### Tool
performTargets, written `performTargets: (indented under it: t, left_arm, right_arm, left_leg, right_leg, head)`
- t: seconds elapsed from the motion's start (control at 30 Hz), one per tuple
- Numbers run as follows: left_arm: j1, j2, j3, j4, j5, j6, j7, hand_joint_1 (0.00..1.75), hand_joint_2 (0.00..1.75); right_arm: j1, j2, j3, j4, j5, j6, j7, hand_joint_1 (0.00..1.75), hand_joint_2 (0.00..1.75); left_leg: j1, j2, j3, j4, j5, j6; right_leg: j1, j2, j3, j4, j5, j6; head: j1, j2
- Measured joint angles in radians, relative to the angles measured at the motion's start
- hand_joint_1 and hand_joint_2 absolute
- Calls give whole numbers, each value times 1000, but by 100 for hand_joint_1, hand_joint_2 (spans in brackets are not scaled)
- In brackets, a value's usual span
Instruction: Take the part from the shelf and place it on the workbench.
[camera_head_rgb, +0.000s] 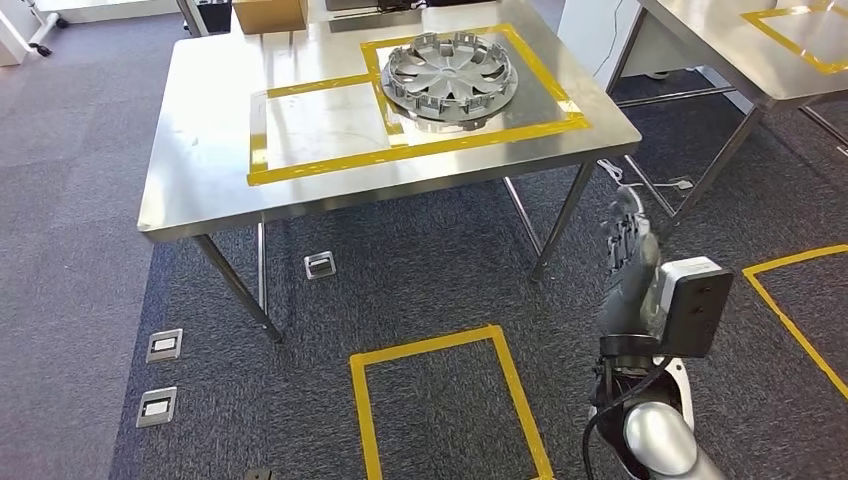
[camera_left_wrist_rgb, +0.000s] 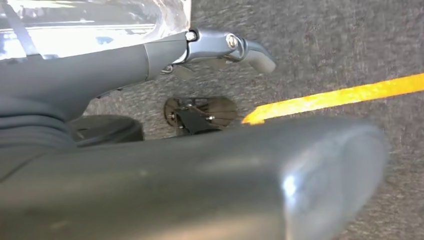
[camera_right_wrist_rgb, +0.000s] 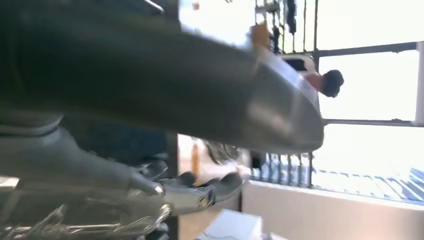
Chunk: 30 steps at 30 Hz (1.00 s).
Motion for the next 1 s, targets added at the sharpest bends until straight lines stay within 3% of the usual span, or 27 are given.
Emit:
performTargets:
  t: [0.07,0.1,0.13,0.23,0.3,0.43,0.63,0.77,0.9,0.97,1.0]
  left_arm:
    - [1,0,-1,0,-1,5,11,0,0]
    - [1,0,-1,0,-1,8,15,0,0]
    - [2,0,-2,-1,-2,10,19,0,0]
    - [0,2,-2,-2,-3,15,27,0,0]
    - [0,3,-3,-3,-3,17,36,0,0]
    - [6,4,-5,-7,-4,20,50,0,175]
    - [6,3,-19,-13,-6,48,72,0,175]
    - [5,3,-24,-15,6,54,103,0,175]
    - [6,3,-27,-16,0,76,125,0,175]
    - [9,3,-21,-17,-24,84,137,0,175]
    - [10,3,-19,-18,-32,85,139,0,175]
  right_arm:
    - [12,11,6,146,-158,51,-11,0,0]
    - [17,18,16,230,-225,82,-19,0,0]
    - [21,26,29,315,-271,109,-28,0,0]
    - [20,52,74,535,-340,167,-29,0,0]
    - [18,67,106,656,-382,204,6,0,0]
    - [24,96,173,873,-483,286,86,0,175]
    - [61,150,287,1153,-535,419,248,0,175]
    - [65,183,350,1268,-552,420,334,0,175]
    - [62,208,387,1341,-575,418,368,0,175]
    - [62,217,393,1366,-575,416,360,0,87]
    - [62,219,393,1372,-574,415,357,0,58]
  left_leg:
    - [1,0,-33,105,-49,-4]
    - [1,0,-31,117,-48,-4]
    - [1,0,-12,90,-29,-3]
    - [-2,-1,90,-92,40,8]
    - [-6,-2,112,-144,43,14]
    - [-8,-2,115,-151,45,17]
    - [-9,1,115,-150,42,24]
    - [-9,4,116,-150,40,26]
    - [-9,4,117,-150,39,25]
    - [-8,4,118,-150,38,25]
    - [-8,4,118,-150,38,25]
  right_leg:
    - [1,-4,-11,1,7,-2]
    - [1,-6,-17,3,10,-1]
    - [1,-7,-23,5,12,1]
    - [2,-9,-35,14,16,9]
    - [3,-10,-40,17,16,18]
    - [3,-10,-36,13,18,19]
    - [2,-5,-31,3,23,30]
    - [2,-2,-31,2,21,33]
    - [2,-1,-31,2,20,35]
    - [3,-1,-31,2,20,35]
    - [3,-1,-31,2,20,35]
  head:
    - [-3,0]
    - [-3,0]
    - [-4,0]
    - [-6,0]
    - [-5,0]
    - [-3,0]
    - [-3,0]
    - [-3,0]
    - [-3,0]
    - [-3,0]
    - [-3,0]
